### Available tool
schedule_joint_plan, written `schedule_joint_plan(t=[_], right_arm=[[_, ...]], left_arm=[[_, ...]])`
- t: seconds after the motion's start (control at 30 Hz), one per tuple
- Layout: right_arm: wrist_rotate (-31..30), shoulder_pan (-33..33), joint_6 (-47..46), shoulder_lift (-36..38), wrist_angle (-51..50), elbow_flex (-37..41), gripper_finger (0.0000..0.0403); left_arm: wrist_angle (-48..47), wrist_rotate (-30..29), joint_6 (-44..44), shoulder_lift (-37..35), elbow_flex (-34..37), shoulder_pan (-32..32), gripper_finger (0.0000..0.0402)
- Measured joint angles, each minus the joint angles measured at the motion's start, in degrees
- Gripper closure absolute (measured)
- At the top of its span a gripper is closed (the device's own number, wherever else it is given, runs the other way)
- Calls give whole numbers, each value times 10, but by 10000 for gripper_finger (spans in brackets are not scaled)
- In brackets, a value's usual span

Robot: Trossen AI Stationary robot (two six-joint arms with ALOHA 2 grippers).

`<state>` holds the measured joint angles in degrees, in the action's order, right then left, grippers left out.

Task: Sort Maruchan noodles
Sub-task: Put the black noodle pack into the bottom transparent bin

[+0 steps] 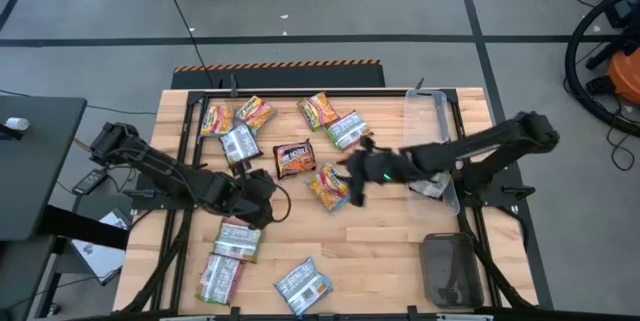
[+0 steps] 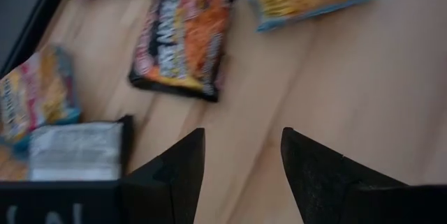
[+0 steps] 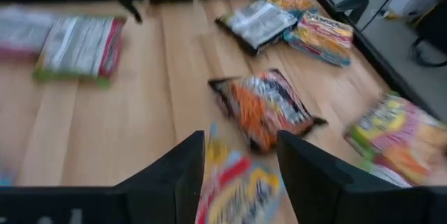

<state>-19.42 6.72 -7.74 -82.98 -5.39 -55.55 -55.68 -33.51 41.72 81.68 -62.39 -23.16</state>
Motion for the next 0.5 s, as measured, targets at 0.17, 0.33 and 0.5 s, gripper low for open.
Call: schedule_joint_plan(t=[0.17,0.33,0.5], right_arm=[[67,-90,-64,-92,108,0,218],[102,-143,-175,-176,179,0,219],[110,-174,-284,-240,209,0,219]], left_arm=[[40,10,-1,0,49,20,209],[128,0,7,0,138,51,209],[266,-7,-71,0,199,99,209]])
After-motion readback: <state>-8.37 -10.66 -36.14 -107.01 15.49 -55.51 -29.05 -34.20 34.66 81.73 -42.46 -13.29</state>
